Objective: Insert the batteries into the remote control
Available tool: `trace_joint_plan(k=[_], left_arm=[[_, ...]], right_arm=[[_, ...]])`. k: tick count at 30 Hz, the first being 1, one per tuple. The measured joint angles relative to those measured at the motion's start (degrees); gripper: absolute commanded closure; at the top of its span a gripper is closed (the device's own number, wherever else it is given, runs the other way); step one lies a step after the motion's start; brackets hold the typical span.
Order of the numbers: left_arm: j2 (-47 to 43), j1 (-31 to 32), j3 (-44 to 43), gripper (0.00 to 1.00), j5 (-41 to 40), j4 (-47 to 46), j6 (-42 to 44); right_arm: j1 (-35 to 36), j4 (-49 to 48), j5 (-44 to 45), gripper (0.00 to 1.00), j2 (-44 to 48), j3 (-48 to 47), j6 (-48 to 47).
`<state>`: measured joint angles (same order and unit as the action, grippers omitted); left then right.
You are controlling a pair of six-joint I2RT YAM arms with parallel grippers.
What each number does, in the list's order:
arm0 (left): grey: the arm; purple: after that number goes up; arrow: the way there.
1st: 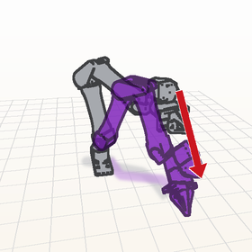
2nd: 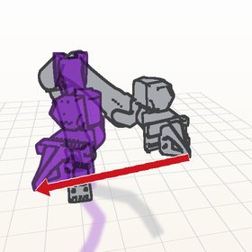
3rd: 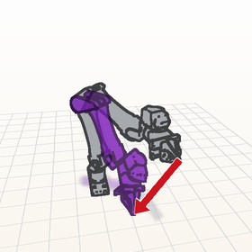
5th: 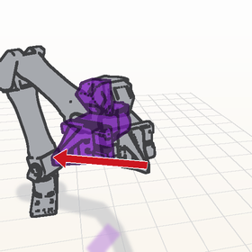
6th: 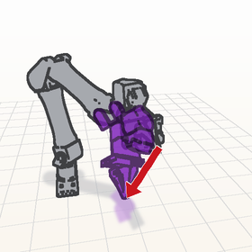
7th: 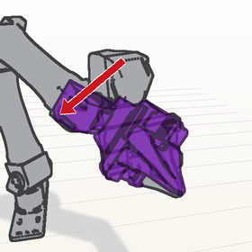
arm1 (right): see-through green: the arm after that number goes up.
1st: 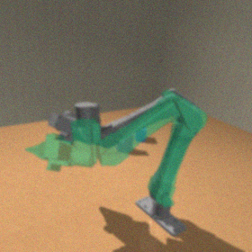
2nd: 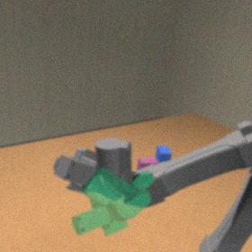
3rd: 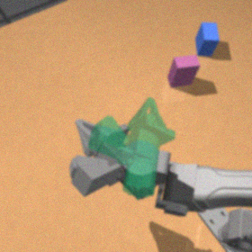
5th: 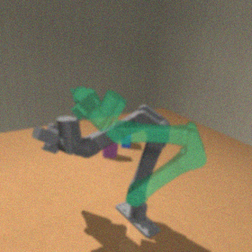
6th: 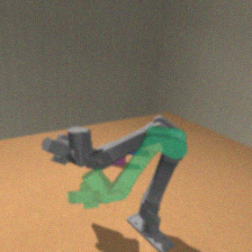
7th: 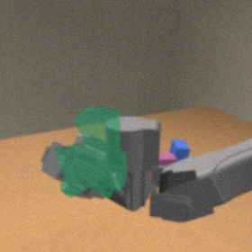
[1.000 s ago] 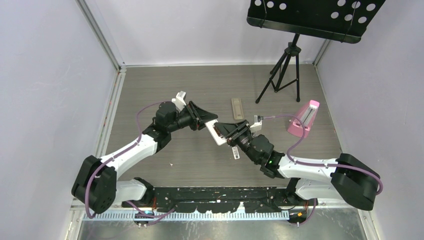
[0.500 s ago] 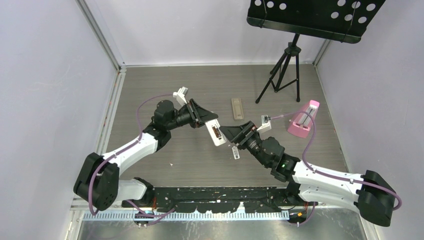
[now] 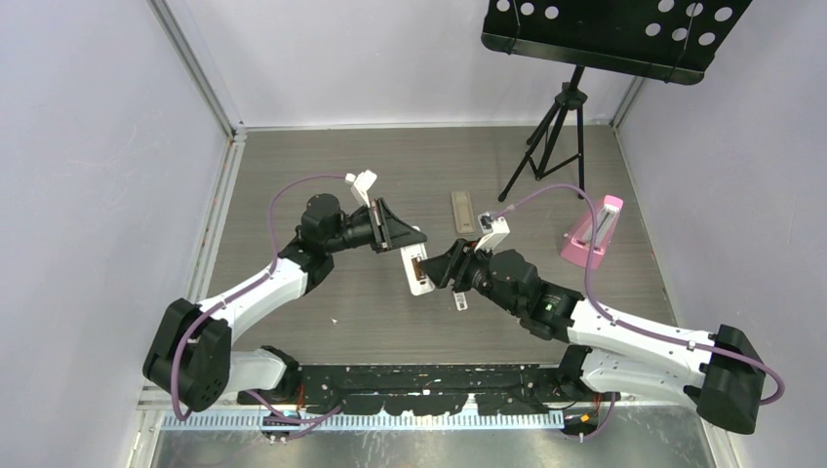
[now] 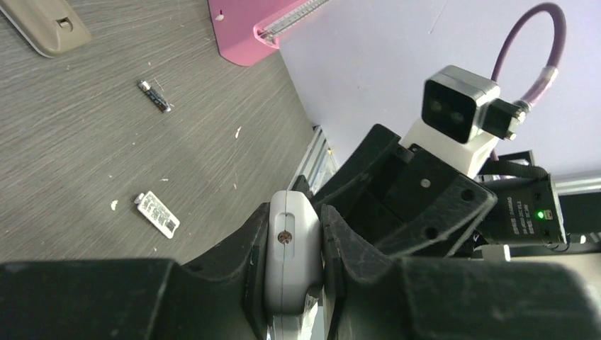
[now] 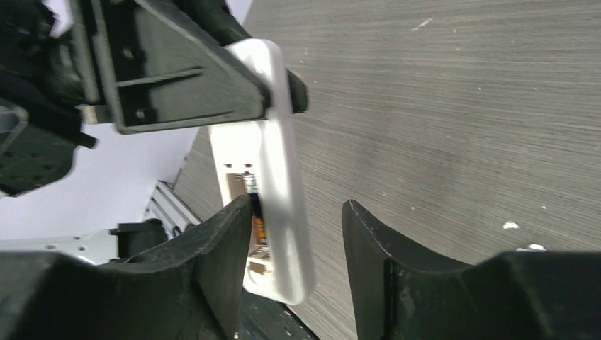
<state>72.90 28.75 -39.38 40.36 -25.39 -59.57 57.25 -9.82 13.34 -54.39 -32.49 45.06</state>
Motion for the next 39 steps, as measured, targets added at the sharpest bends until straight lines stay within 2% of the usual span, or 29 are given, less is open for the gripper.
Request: trace_joint_plan(k=[5,12,15,19,21,27,30,35,39], left_arm=[[-1.16,0.00,0.00,1.00,0.68,1.31,3.30],[-1.53,-0.42,0.00,1.00,0.92,1.29,4.81],[-1.66,-0.55,0.00,1.00,0.79,1.38,5.73],[-2.99,-0.57,0.00,1.00,0.07,3.69,7.89],[-4.79,-0.46,0.02,1.00,-1.64,6.54,10.27],[-10.10,-0.33,1.95,1.00,-9.35,12.72,16.90],[-11.02,-0.33,3.28,1.00,-11.28,13.99,18.51],[-11.23,-0.33,4.15,1.00,-11.74,14.47,19.74],[-11.39,-0.33,4.17,1.00,-11.34,14.36,19.69]], right_arm=[[0.04,0.94,-0.42,0.61,-1.95,-0.87,-0.81],[0.07,2.12,-0.55,0.64,-4.15,-3.17,-0.90],[0.07,4.22,-0.15,0.58,-4.98,-4.68,-0.55],[0.02,7.19,-0.13,0.37,-4.92,-5.62,-0.52],[-0.09,9.60,-0.09,0.31,-4.04,-5.60,-0.59],[-1.62,18.16,3.91,0.30,3.54,-5.77,-1.01],[-4.57,25.35,7.61,0.30,3.58,-7.89,-0.74],[-12.07,36.76,12.15,0.32,-6.01,-12.61,-0.22],[-16.57,39.98,13.60,0.40,-15.87,-12.81,-2.64]])
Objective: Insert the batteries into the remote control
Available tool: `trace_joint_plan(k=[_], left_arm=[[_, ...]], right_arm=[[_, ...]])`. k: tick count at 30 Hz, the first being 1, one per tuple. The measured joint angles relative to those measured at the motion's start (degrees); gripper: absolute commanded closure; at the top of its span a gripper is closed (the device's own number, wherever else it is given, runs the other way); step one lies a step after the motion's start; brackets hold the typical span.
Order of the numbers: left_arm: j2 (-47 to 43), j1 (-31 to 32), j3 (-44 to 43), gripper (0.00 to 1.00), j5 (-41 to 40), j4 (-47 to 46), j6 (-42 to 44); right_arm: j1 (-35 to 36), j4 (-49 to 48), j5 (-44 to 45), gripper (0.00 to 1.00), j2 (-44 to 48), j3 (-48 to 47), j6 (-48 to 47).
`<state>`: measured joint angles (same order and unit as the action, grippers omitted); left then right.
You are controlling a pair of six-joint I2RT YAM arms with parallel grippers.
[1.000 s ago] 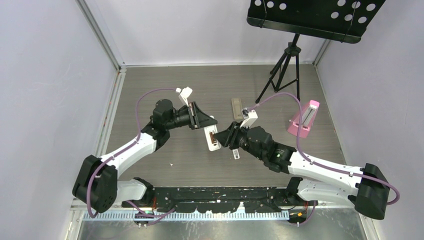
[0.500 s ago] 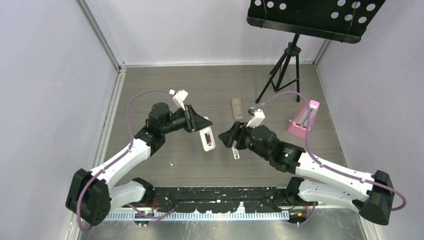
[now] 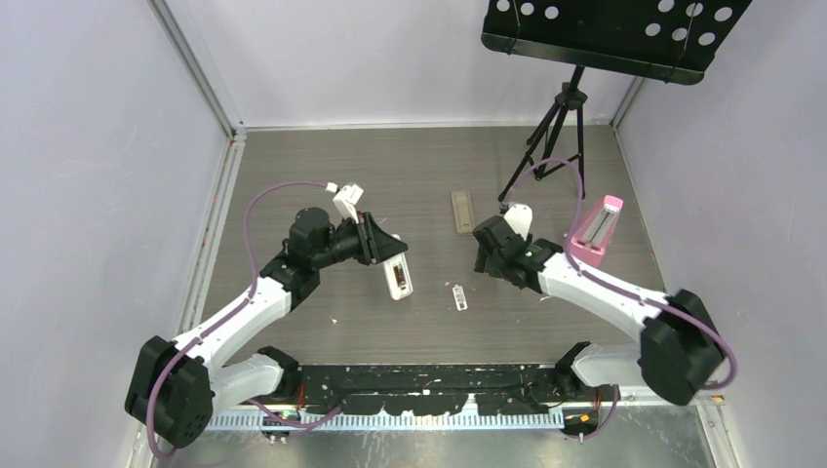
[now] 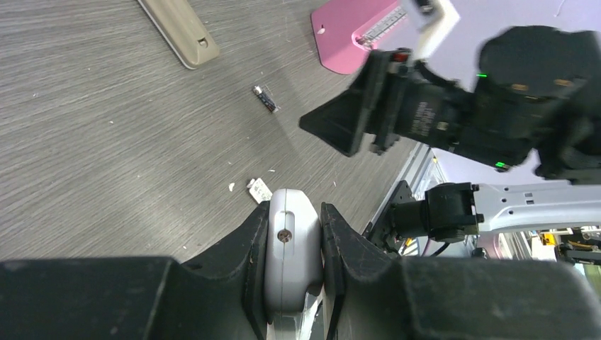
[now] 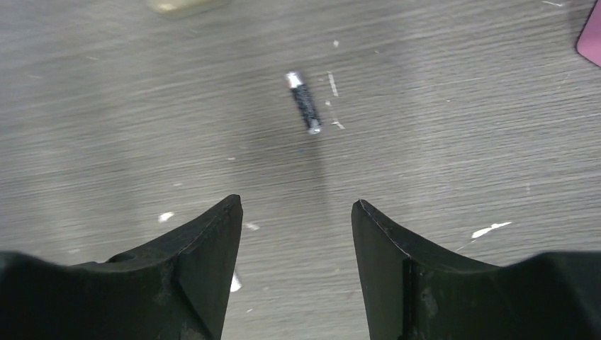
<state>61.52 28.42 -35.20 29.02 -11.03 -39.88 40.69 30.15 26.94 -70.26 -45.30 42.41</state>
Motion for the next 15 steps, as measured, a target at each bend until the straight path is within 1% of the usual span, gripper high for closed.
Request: trace_joint_plan(k=[3,9,15], left_arm=[[-0.17,0.00,0.00,1.00,0.59,-0.20,-0.13],[-0.81,0.00,0.44,1.00,1.49,-0.98,-0.44],[-1.25,0.00,0.96,1.00,2.08,-1.14,-0.59]], right_arm=[[-2.47,-0.15,-0.42,0.43,-5.97,-0.07,-2.38],[-6.14,-1.86,-2.67,0.44,-15.76,-2.47,-6.93],[-9.44,-4.46,-4.98,0.57,-22.93,-6.97,-11.89]])
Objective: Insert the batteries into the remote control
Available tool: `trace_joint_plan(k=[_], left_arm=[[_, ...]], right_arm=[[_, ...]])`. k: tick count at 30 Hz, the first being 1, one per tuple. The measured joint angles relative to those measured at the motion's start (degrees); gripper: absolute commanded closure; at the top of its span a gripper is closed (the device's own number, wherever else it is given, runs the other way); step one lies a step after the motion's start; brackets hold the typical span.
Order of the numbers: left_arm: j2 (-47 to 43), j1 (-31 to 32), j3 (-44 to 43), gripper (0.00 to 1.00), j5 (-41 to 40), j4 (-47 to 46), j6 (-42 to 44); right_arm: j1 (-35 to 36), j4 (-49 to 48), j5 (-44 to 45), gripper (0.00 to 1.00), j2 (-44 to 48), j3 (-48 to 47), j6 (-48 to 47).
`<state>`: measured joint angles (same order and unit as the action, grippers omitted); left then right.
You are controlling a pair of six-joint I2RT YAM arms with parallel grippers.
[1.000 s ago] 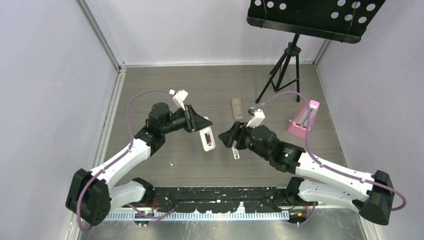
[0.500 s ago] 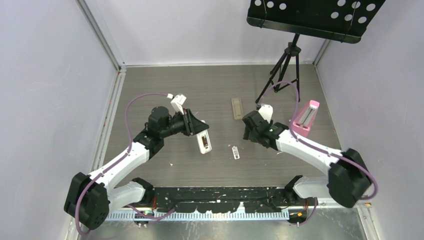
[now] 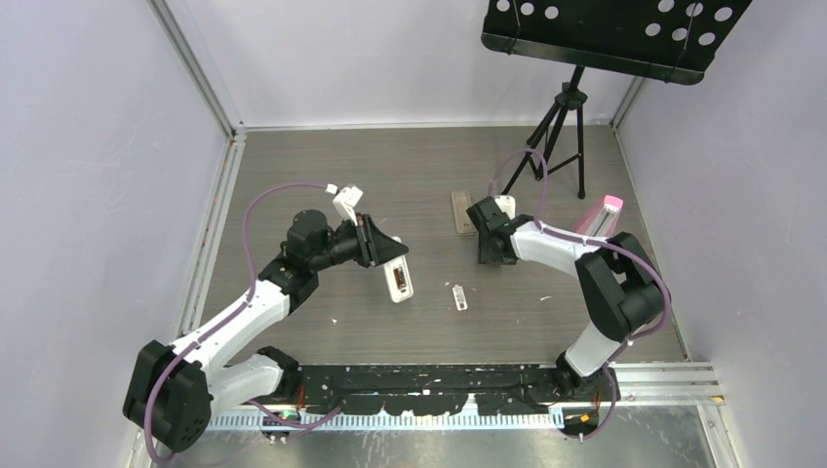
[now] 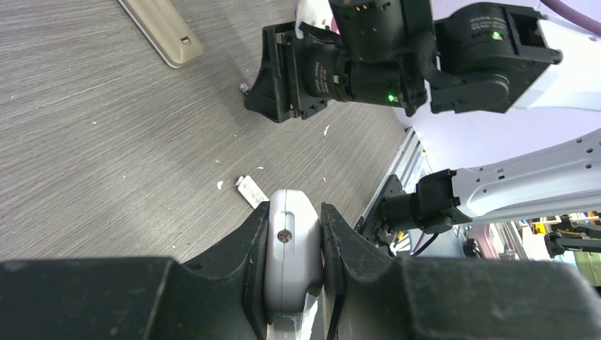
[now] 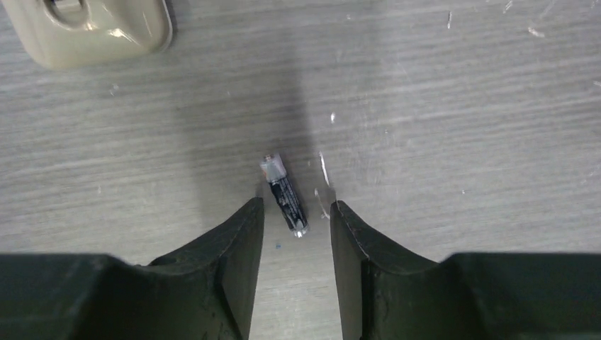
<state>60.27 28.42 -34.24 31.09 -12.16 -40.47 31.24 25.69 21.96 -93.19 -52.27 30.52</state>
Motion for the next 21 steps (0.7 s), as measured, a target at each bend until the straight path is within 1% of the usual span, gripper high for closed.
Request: trace_joint_plan(k=[4,5,8,9,10,11,14,18,21], left_arm=[[-0.59,0.00,0.00,1.00,0.02,0.02,0.02],[-0.74,0.00,0.00,1.00,0.02,0.04,0.04],[-1.36,0.00,0.00,1.00,-0.02,0.24,0.07],[-1.73,0.00,-0.02,1.00,-0.02,0.28,0.13],[-1.81,0.00,0.00,1.00,-0.02,0.31,0.15],[-2.08,0.00,-0.02,1.00,-0.02,0.50,0.22],[-3.06,0.00,-0.02,1.00,-0.04,1.60,0.26],[-4.46,-0.04,0.00,1.00,-0.20,2.71,0.37],[-4.87,-0.04,0.00,1.00,-0.46,2.95,0.44]], right_arm=[[-1.03,-1.38,-1.46,0.61,-2.67,-2.27,-3.67],[-1.20,-1.55,-1.81,0.63,-3.30,-2.78,-4.68],[-1.75,-2.14,-3.52,0.77,-4.85,-4.44,-7.91],[-2.01,-2.47,-4.42,0.84,-5.46,-5.03,-9.03],[-2.34,-2.51,-5.55,0.88,-6.05,-5.73,-9.88],[-2.67,-2.49,-6.91,0.91,-6.69,-6.54,-10.80],[-3.76,-2.78,-11.06,0.95,-7.80,-8.17,-12.48],[-4.68,-2.99,-18.36,0.96,-7.80,-8.26,-14.40],[-3.50,-2.80,-23.08,0.95,-7.78,-8.26,-16.55]])
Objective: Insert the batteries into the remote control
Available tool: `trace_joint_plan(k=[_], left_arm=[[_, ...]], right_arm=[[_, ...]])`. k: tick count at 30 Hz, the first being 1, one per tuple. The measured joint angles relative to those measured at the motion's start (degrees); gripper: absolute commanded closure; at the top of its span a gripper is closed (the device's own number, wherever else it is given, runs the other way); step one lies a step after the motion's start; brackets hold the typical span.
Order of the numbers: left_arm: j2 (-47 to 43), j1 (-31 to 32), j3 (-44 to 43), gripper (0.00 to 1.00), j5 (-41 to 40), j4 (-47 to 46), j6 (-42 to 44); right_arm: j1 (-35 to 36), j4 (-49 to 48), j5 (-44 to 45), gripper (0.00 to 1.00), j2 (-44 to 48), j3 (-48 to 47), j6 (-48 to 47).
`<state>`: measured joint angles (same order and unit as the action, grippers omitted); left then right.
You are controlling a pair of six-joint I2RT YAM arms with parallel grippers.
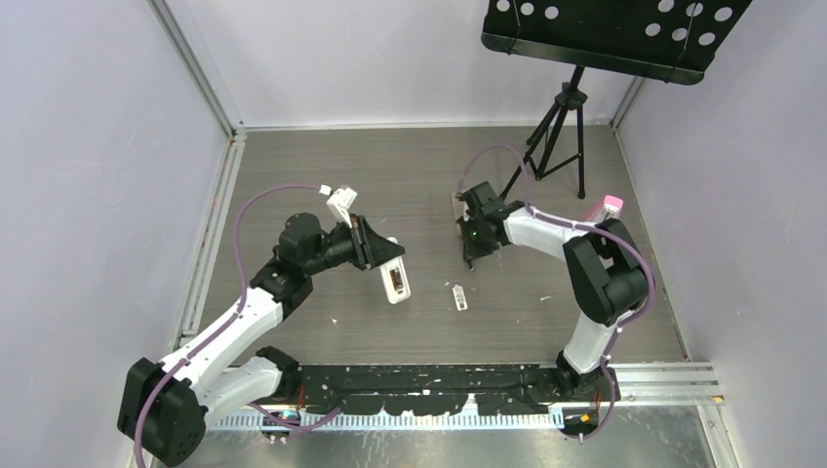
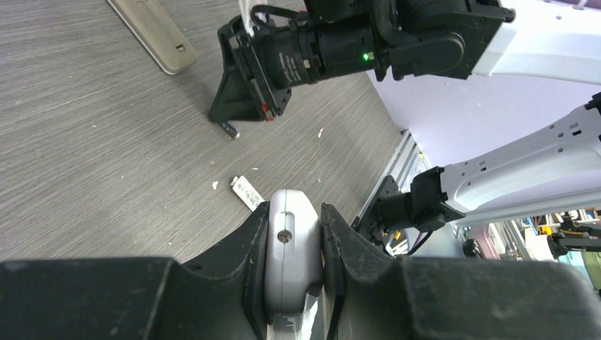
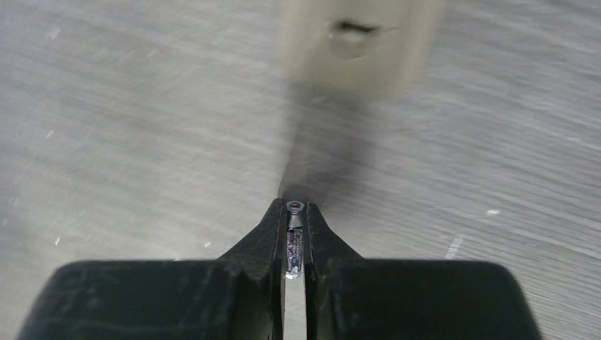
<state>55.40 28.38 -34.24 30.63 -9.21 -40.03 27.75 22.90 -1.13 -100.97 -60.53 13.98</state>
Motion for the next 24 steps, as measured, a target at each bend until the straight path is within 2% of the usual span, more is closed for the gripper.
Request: trace_joint_plan(k=[4,8,13,19,21,24], left_arm=[[0.00,-0.02,0.00,1.00,-0.07,0.57,0.00],[-0.02,-0.20,-0.02,1.00,-0.85,1.16,0.02],[-2.21,-0.39,-0.02,1.00,-5.66,5.97,0.76],[-6.58,-0.44,-0.02,1.00,-11.04,10.69,2.27],[-6.69,-0.55,-0.02,1.00,-11.74,11.26,2.78],[-6.62,-0.66,-0.02,1.00,-12.37,12.39,3.02]], right_arm=[[4.94,1.64,-2.38,0.93,0.09,-0.17,-3.50],[10.67,4.13,-0.59,0.92,-0.17,-1.20,-7.93],[12.59,5.64,2.51,0.86,-1.40,-3.17,-13.79],[12.52,8.66,5.44,0.53,-3.56,-6.21,-18.93],[12.50,9.57,5.95,0.48,-4.17,-7.32,-19.52],[12.46,10.08,6.19,0.48,-4.28,-7.76,-18.86]])
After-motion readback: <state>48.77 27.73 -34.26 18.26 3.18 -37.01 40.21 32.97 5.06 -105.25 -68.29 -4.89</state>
